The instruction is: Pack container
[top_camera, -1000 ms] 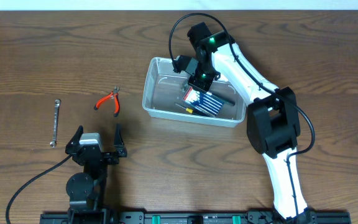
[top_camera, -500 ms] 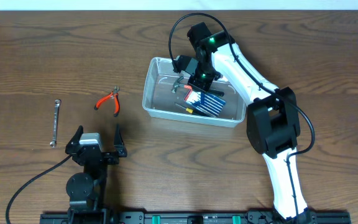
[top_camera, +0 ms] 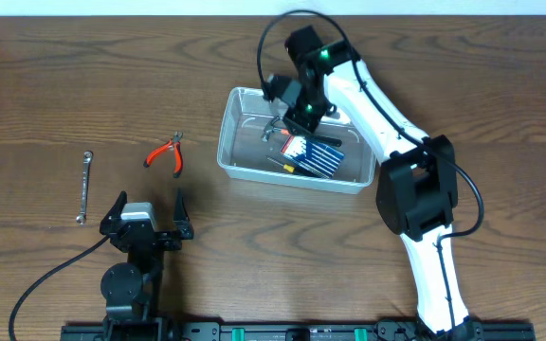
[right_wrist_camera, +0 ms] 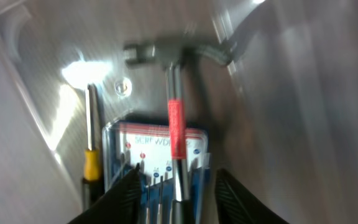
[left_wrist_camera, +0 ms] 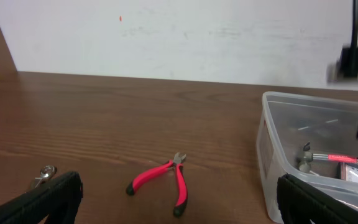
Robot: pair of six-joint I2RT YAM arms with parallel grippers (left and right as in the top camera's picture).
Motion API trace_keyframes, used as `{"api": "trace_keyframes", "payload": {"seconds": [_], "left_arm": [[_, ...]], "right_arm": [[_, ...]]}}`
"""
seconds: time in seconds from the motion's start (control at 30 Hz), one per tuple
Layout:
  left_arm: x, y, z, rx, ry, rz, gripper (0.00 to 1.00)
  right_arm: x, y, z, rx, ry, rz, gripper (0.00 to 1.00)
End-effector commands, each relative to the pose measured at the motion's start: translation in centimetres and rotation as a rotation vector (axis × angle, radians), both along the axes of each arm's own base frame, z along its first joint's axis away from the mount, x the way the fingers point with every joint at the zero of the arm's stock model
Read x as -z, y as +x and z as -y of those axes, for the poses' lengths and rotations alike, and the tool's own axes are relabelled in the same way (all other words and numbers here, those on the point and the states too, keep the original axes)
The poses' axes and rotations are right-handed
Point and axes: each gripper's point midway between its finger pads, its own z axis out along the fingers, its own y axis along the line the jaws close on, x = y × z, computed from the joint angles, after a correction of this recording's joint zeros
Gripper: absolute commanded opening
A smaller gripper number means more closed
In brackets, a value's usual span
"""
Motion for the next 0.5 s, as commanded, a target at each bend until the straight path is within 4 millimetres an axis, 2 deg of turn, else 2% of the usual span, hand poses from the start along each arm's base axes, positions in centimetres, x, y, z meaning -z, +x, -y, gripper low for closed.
{"api": "trace_keyframes", "payload": {"seconds": [0.0,0.1,0.13,0.27,0.47], "left_arm": [[1.5,-0.1,0.0,0.002,-0.007,-0.048,0.98],[1.5,-0.1,0.0,0.002,-0.007,-0.048,0.98],[1.5,-0.1,0.0,0.002,-0.007,-0.048,0.98],[1.5,-0.1,0.0,0.002,-0.007,-0.048,0.98],[1.5,-0.1,0.0,0.002,-0.007,-0.048,0.98]], "right_arm": [[-3.9,1.6,-1.1,0.027,0.072,0.068,0.45],[-7.4,2.4,-0.9,0.046,0.087,0.127,0.77],[-8.6,2.9,-0.4,0.077,0.076,0.156,0.97],[-13.2,5.3,3.0,0.280,0.006,0.292,0.99],[-20.7,6.8,11.2,0.613,-0.018,0.459,0.99]]}}
